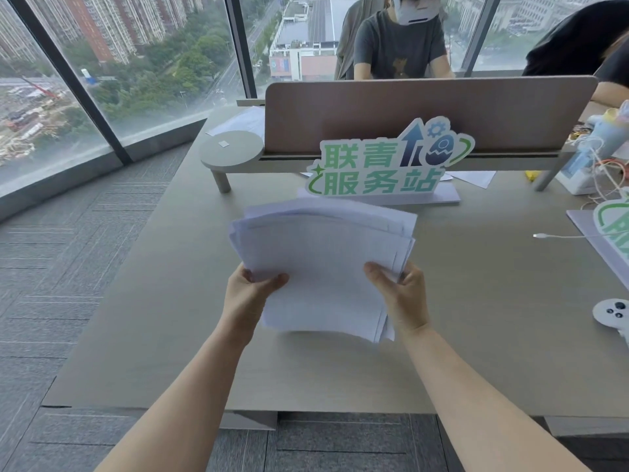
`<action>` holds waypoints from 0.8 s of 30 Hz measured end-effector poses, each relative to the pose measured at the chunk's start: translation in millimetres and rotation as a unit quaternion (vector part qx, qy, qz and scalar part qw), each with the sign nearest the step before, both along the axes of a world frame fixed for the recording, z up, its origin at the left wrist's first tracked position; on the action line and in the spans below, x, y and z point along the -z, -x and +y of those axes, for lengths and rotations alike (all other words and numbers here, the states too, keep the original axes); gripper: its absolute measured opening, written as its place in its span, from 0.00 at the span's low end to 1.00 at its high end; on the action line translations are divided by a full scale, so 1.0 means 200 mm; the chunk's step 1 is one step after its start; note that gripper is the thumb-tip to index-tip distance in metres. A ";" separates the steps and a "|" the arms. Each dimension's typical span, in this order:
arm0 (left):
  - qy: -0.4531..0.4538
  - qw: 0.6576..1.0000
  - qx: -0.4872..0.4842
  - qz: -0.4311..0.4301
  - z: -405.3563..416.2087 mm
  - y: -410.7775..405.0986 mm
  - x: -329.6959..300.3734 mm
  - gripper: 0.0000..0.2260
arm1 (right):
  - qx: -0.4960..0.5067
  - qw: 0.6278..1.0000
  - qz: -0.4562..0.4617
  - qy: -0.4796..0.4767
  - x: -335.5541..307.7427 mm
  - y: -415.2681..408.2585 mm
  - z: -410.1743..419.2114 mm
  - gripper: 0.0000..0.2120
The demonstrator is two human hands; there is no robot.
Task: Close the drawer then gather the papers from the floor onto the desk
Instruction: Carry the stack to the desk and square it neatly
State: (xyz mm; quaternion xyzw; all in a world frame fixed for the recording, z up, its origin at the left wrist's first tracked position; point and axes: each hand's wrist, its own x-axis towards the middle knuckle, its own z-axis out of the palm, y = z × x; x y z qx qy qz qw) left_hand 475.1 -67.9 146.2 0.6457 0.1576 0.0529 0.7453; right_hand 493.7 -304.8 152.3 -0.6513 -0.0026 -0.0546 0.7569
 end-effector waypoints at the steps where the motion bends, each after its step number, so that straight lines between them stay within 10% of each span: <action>1: -0.002 1.000 0.005 0.009 0.01 0.02 0.03 0.18 | -0.006 1.000 0.012 0.008 0.02 0.01 -0.01 0.06; 24: 0.021 0.998 0.000 0.051 -0.07 0.03 0.18 0.21 | 0.050 0.993 0.105 -0.014 0.22 0.02 -0.01 0.09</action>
